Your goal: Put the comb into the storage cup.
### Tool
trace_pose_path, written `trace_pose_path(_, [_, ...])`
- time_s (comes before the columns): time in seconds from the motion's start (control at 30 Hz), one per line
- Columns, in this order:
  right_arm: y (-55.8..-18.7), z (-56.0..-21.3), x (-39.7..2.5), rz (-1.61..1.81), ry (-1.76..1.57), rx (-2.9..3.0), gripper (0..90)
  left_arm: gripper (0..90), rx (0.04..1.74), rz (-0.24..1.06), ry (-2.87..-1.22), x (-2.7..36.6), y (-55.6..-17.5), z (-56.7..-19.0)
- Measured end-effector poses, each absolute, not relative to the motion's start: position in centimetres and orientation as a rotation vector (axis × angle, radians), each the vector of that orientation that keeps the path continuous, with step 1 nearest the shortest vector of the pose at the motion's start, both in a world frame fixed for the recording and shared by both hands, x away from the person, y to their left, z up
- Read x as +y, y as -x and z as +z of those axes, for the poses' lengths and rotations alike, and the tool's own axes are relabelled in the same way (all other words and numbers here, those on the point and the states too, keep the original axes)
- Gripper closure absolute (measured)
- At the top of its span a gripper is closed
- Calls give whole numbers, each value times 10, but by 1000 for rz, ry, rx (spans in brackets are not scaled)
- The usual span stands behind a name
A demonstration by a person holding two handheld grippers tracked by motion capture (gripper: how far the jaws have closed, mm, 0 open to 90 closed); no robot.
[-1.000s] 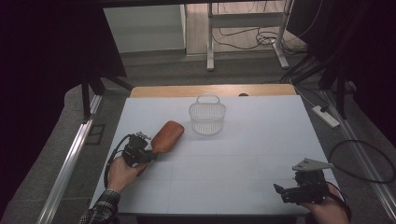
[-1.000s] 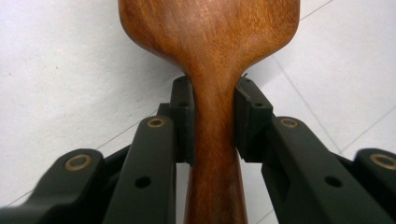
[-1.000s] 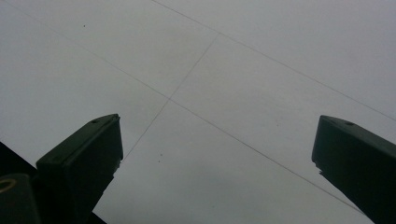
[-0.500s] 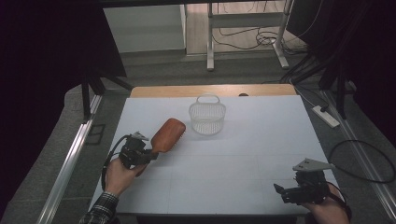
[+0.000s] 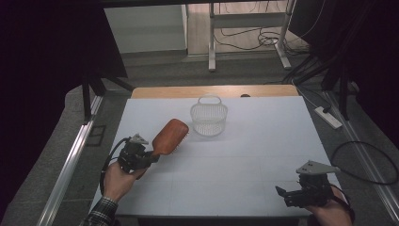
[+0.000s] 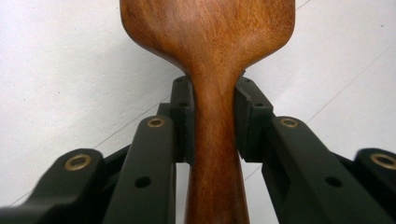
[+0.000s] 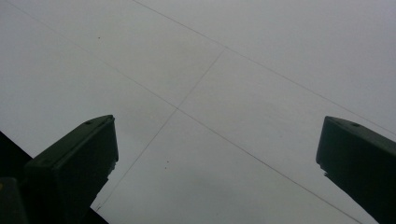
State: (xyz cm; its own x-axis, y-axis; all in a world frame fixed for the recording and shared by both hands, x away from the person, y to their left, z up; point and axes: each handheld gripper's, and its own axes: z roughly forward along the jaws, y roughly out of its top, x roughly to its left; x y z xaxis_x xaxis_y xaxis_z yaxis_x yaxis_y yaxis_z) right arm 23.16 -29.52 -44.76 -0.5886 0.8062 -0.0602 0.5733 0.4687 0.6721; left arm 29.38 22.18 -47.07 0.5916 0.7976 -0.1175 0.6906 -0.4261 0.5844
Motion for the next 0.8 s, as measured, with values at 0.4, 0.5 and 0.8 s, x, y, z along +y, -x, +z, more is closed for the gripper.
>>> trace_pose_path(0.4, [-230,-444,-295,964,-1144,2328,0,715,1137,269,-2196,218,-282,-463])
trace_pose_path(0.5, [-231,-442,-294,998,-1130,2326,0,715,1130,267,-2185,217,-278,-462])
trace_pose_path(0.8, [-235,-434,-286,1111,-1044,2318,0,715,1103,274,-2166,215,-267,-459])
